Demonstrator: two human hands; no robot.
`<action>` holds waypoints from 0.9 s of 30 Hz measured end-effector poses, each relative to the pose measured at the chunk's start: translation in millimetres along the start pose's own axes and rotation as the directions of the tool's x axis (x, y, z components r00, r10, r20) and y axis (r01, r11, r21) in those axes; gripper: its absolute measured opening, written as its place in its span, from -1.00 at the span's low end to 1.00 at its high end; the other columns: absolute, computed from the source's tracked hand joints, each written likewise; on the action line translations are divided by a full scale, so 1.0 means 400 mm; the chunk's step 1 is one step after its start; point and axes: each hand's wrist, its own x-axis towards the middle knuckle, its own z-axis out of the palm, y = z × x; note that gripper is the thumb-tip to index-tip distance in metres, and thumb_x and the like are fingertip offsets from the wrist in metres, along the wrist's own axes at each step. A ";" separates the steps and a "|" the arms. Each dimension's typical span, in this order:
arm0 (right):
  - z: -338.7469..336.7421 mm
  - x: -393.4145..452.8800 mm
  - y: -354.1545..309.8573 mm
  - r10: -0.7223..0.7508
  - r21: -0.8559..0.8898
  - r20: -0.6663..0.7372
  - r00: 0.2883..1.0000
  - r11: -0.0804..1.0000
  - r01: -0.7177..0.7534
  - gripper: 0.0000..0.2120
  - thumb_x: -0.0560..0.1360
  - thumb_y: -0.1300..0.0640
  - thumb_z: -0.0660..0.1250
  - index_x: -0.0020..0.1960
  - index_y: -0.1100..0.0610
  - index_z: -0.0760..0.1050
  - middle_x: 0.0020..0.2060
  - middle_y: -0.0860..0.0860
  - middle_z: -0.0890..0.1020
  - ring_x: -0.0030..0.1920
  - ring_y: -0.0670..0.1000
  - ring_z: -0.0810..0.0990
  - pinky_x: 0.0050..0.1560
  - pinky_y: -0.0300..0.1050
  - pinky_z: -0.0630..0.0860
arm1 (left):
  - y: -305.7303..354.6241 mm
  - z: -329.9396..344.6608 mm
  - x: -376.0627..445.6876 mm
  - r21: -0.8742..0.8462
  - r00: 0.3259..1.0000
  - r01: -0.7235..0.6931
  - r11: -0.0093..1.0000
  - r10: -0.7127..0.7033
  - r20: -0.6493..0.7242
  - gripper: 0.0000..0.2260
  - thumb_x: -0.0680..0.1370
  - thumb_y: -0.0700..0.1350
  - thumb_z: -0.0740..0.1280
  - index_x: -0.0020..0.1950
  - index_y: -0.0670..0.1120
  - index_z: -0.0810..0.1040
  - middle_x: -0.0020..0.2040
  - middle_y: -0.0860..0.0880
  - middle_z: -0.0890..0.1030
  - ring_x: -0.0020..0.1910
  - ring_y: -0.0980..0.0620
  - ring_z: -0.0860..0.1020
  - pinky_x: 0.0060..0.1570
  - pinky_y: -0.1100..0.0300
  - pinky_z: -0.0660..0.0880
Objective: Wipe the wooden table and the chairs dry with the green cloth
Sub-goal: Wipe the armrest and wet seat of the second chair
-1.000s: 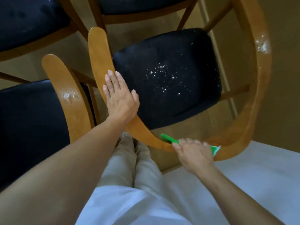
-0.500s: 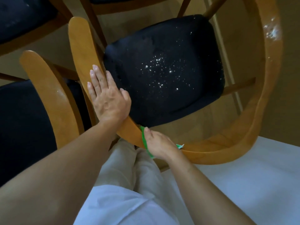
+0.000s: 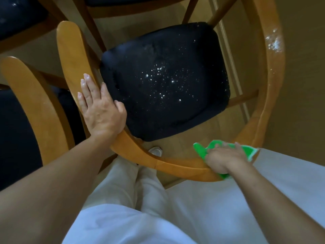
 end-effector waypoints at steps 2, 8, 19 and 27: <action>0.007 -0.028 -0.086 -0.139 0.099 -0.023 0.990 0.985 0.141 -0.58 0.54 0.08 -0.02 0.31 0.03 0.44 0.33 0.10 0.47 0.32 0.16 0.41 0.28 0.25 0.23 | 0.000 0.000 0.000 0.003 1.000 -0.002 1.000 0.002 0.003 -0.48 0.49 -0.03 0.15 0.45 -0.13 0.27 0.56 -0.18 -0.08 0.53 -0.12 -0.11 0.46 -0.03 -0.15; 0.046 -0.074 -0.202 -0.179 0.300 -0.317 0.932 0.913 0.277 -0.56 0.63 -0.05 -0.11 0.33 0.00 0.41 0.25 0.04 0.54 0.26 0.11 0.47 0.20 0.12 0.31 | -0.009 -0.004 -0.001 -0.007 1.000 -0.019 1.000 0.019 0.023 -0.48 0.51 0.01 0.16 0.45 -0.10 0.26 0.56 -0.17 -0.09 0.53 -0.12 -0.11 0.46 -0.06 -0.12; 0.134 -0.025 0.130 0.218 0.400 -0.518 0.827 0.917 0.008 -0.52 0.61 -0.06 -0.09 0.32 0.02 0.49 0.47 -0.03 0.33 0.53 0.08 0.01 0.48 0.18 -0.06 | 0.027 -0.027 -0.024 0.016 0.990 -0.013 1.000 0.011 0.138 -0.46 0.53 -0.02 0.20 0.47 -0.14 0.18 0.54 -0.23 -0.16 0.52 -0.16 -0.20 0.47 -0.10 -0.16; 0.185 -0.104 -0.036 -0.045 0.223 -0.764 0.643 0.918 0.329 -0.64 0.55 -0.08 0.04 -0.03 -0.01 0.60 -0.09 -0.06 0.65 0.00 0.07 0.56 0.31 0.17 0.22 | 0.141 0.020 -0.234 -0.021 0.908 -0.194 0.981 0.188 0.376 -0.43 0.59 0.06 0.09 0.54 -0.13 0.04 0.56 -0.19 -0.06 0.52 -0.10 -0.21 0.45 -0.09 -0.25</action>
